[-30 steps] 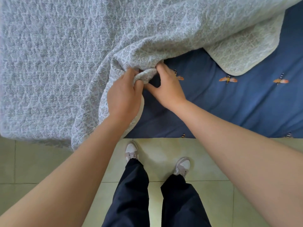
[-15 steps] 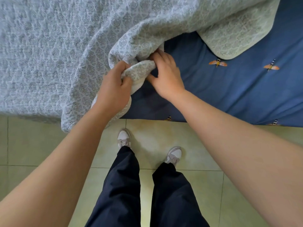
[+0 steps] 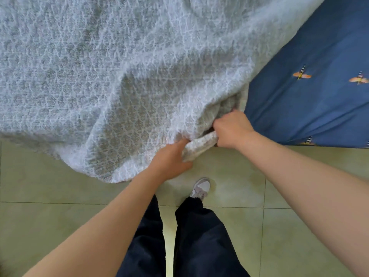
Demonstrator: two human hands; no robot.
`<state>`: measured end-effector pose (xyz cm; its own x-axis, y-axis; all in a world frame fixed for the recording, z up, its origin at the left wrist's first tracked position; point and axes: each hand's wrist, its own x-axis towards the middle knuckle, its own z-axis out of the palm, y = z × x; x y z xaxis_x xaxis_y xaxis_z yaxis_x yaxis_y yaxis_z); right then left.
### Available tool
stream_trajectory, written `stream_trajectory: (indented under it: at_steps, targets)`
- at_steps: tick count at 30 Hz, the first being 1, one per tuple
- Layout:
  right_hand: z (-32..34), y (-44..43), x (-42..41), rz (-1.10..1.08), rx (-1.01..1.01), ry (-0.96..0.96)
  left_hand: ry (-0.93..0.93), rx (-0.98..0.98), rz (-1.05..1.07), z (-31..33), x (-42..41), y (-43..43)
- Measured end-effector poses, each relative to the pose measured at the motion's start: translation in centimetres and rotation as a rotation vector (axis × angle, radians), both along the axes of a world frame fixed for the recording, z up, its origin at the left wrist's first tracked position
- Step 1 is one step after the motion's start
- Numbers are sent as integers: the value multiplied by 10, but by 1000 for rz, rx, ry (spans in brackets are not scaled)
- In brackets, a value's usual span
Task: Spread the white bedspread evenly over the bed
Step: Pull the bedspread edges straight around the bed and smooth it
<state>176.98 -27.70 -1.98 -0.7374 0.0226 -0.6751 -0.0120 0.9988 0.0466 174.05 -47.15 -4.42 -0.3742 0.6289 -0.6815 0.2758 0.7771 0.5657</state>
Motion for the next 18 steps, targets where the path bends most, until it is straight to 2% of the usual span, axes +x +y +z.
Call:
stream_trajectory:
  at_steps: [6,9,12,13,15,18]
  targets:
    - [5,21,41,104,119,-324,-23,-25,-130,-5,54,33]
    - [0,30,58,104,95,-358,-6,-115,-199,-14,64,50]
    - [-14,36,88,62,-65,-326,7,-262,-331,-25,70,61]
    - [-19,38,97,-5,-134,-313,-3,-312,-388,-26,72,64]
    - [-25,42,108,-292,-312,-192,0,-310,-405,-26,72,73]
    - [-21,62,106,-747,-479,179,100,-70,-218,-14,66,100]
